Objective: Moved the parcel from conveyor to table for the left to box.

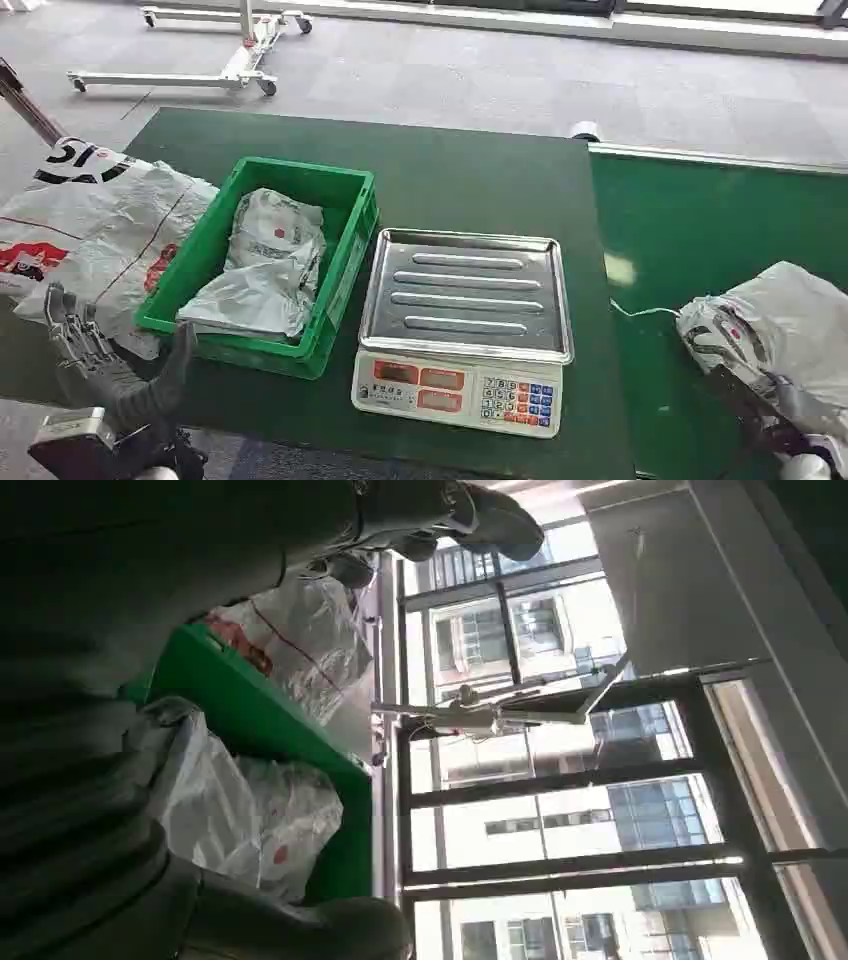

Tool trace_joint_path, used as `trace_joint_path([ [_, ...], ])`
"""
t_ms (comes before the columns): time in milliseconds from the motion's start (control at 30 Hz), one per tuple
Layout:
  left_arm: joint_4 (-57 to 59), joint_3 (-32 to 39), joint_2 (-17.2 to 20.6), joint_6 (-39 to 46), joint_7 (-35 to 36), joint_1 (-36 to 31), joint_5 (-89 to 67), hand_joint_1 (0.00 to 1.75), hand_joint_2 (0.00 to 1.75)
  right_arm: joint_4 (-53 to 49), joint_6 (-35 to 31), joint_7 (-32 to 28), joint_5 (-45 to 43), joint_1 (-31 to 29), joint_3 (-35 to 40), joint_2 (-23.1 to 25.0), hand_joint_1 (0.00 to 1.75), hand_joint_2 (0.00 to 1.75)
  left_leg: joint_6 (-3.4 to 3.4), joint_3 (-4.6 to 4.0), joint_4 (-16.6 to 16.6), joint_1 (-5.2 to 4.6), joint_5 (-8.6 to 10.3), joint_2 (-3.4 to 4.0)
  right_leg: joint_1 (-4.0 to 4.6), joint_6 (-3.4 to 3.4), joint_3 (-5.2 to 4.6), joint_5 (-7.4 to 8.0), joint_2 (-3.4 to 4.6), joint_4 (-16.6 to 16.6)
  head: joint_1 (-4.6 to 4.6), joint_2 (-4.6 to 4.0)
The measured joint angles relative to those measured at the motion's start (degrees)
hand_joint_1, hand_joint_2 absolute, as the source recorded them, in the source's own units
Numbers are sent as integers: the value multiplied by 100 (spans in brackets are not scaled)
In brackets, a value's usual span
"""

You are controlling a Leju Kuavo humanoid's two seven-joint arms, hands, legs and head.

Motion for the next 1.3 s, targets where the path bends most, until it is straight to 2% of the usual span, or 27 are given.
trace_joint_path([
  [300, -153, 203, -55, 21, 0, 119, 94, 0, 175, -224, 123, -83, -96, -49, 363, -30, 175, 175, -1, 4, 0, 1, 1, 3, 1, 0, 4, 1, 3, 1, -2, 0],
  [467, -280, 282, -79, 65, 0, 220, 101, 0, 175, -280, -448, 22, -11, -134, 578, -20, 175, 175, -1, -3, -2, 0, 1, 2, 1, -1, 1, 1, 3, 2, 0, 0],
  [533, -348, 300, -96, 65, 0, 272, 101, 0, 175, -375, -892, 167, 50, -176, 652, 7, 175, 175, -1, -5, -2, 0, 1, -1, 1, 0, 0, 1, 1, 2, 0, 0],
  [600, -433, 324, -138, 65, 0, 343, 101, 0, 175, -696, -1928, 260, 24, -171, 676, 102, 175, 175, -2, -8, -2, -1, 2, -3, -1, 0, -5, 1, -1, 2, 0, 0],
  [700, -470, 330, -197, 72, 0, 361, 63, 0, 175, -1723, -2899, 247, -40, -42, 676, 332, 175, 175, -2, -5, -2, 0, 2, -3, 2, -1, -6, 0, 0, 2, -2, 0],
  [900, -466, 330, -238, 149, 0, 356, 44, 0, 175, -3060, -3127, 227, 57, 191, 702, 616, 175, 175, -3, -6, -3, 0, 2, -3, 2, -4, -8, -3, -1, 2, 0, 0],
  [1133, -463, 330, -249, 164, 0, 354, 41, 0, 175, -3596, -3190, 221, 91, 305, 704, 752, 175, 175, -2, -6, -2, 0, 1, -2, -1, -3, -7, -2, 0, 2, 0, 0],
  [1300, -450, 308, -249, 280, 0, 357, 4, 0, 175, -3840, -3448, 227, 485, 406, 855, 984, 175, 175, -3, -5, -3, 1, 2, 1, 3, -4, -7, -2, 2, 2, 0, 0],
])
